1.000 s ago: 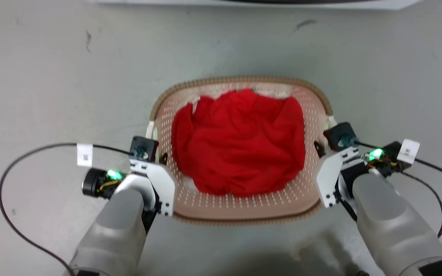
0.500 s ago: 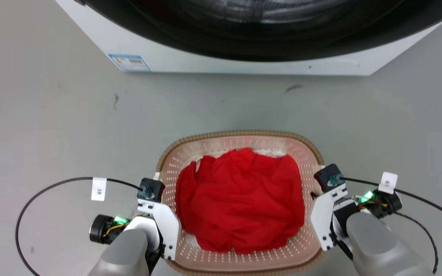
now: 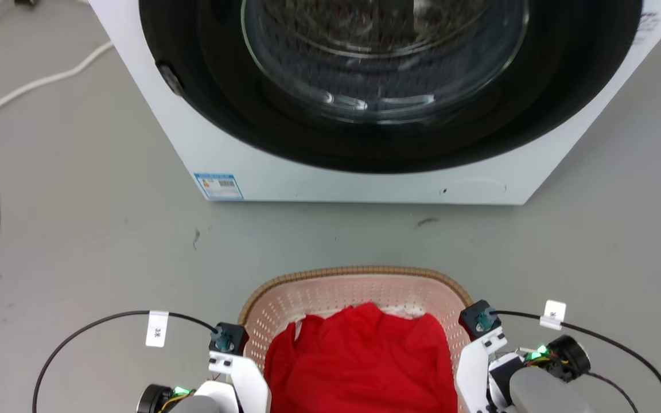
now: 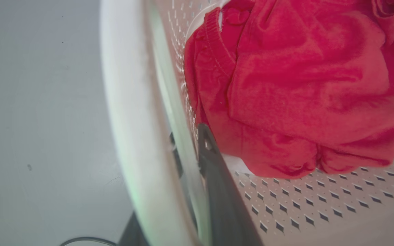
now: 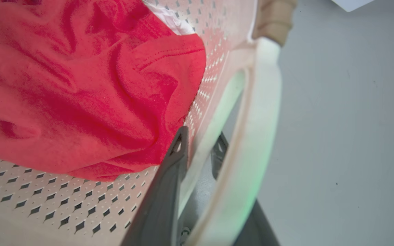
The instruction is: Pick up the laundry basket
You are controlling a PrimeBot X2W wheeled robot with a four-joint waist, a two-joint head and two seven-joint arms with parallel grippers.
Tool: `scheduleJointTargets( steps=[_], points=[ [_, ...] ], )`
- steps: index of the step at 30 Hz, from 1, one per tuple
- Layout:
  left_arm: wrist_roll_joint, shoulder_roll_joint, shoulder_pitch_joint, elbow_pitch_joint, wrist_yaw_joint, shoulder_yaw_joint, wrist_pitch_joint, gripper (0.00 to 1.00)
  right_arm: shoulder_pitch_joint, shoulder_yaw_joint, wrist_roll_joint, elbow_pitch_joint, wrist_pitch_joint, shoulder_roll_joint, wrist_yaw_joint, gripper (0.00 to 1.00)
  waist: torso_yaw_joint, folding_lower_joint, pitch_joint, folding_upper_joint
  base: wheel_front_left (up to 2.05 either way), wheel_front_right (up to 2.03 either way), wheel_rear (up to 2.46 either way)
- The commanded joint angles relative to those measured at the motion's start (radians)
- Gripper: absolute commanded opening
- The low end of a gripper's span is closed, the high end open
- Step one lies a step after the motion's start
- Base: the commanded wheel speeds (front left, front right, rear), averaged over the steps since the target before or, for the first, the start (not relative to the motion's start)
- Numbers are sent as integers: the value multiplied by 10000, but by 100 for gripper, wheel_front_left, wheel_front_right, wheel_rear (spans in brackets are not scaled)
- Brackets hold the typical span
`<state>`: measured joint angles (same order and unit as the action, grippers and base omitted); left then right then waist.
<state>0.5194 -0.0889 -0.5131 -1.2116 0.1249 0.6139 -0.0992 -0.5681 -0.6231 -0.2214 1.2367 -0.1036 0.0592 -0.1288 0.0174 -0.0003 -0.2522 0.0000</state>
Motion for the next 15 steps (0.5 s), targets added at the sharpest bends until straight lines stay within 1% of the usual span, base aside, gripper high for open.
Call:
scheduleJointTargets(
  steps=[1, 8, 15],
  points=[
    [154, 67, 126, 211, 87, 208, -86, 0, 193, -243, -140, -107, -101, -160, -35, 0, 41, 3, 524, 0, 0, 0, 0],
    [1113, -313, 554, 542, 87, 1049, -589, 0, 519, -1185, -942, -224, -703, -156, -38, 0, 167, 3, 1415, 0, 0, 0, 0],
    [1810, -472, 926, 665, 87, 1810, -840, 0, 922, -2038, -1680, -201, -1111, -156, -60, 0, 270, 3, 2242, 0, 0, 0, 0]
  ],
)
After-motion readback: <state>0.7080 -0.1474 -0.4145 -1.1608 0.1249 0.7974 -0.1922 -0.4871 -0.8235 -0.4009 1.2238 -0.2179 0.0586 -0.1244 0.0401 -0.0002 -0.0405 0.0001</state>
